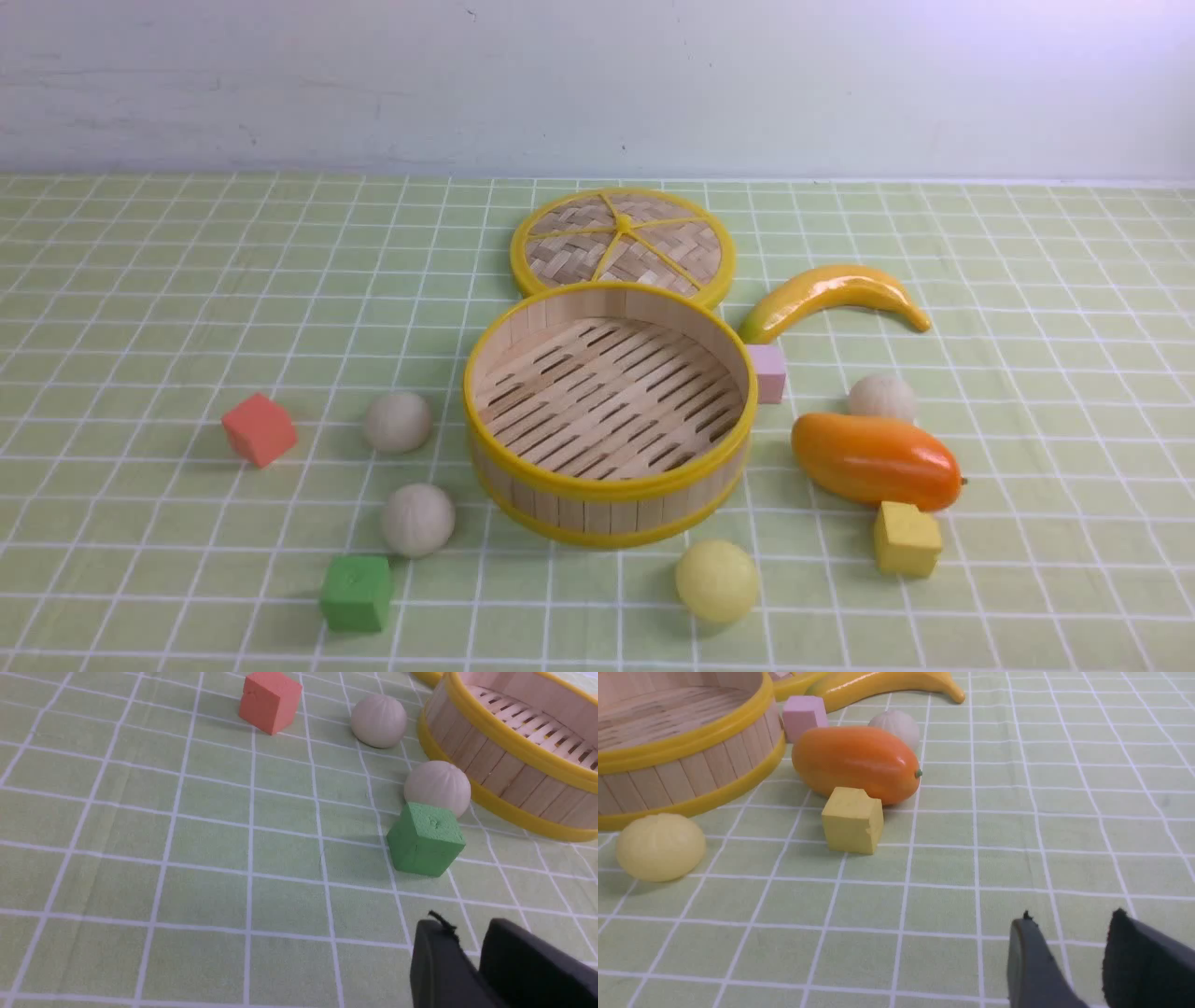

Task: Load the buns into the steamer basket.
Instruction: Use the left arm to grab a steamed stuffed bun

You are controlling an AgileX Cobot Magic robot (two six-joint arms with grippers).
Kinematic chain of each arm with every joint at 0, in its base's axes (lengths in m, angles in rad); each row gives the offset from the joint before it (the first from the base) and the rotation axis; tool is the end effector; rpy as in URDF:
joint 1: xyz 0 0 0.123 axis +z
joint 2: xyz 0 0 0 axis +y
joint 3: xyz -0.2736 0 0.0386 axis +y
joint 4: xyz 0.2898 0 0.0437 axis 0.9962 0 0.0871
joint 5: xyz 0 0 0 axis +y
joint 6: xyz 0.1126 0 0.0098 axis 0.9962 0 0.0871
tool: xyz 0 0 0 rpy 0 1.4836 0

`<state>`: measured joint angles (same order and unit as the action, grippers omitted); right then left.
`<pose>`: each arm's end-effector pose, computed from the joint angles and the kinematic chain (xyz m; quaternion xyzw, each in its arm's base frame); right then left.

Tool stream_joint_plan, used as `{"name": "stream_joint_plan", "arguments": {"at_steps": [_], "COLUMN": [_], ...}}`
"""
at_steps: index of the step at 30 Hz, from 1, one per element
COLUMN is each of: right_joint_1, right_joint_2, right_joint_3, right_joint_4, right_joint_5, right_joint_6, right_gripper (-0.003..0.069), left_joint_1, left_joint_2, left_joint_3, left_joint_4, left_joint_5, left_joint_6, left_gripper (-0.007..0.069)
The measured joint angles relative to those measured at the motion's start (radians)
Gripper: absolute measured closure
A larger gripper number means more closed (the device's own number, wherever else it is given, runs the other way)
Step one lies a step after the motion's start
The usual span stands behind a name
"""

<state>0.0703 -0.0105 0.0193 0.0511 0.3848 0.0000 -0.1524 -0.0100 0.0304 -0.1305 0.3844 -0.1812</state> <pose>0.1235 0.0109 0.1658 -0.0149 0.8064 0.0425 0.5896 0.1217 -0.0243 0.1617 -0.0463 0.8077 -0.1516 0.5678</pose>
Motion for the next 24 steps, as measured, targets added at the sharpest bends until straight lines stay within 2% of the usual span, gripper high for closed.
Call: {"name": "stream_joint_plan", "arguments": {"at_steps": [19, 22, 24], "right_joint_1": [0.0, 0.0, 0.0], "right_joint_2": [0.0, 0.0, 0.0], "right_joint_3": [0.0, 0.0, 0.0], "right_joint_4": [0.0, 0.0, 0.0], "right_joint_5": [0.0, 0.0, 0.0], "right_joint_6": [0.0, 0.0, 0.0], "right_gripper": [0.042, 0.042, 0.042], "left_joint_1": [0.0, 0.0, 0.0], "left_joint_2": [0.0, 0.0, 0.0], "left_joint_3": [0.0, 0.0, 0.0], "left_joint_4": [-0.006, -0.054, -0.168], "left_joint_5": [-0.023, -0.081, -0.174], "left_joint_6": [-0.001, -0.026, -0.089], "left_gripper": [0.0482, 0.048, 0.0478]}}
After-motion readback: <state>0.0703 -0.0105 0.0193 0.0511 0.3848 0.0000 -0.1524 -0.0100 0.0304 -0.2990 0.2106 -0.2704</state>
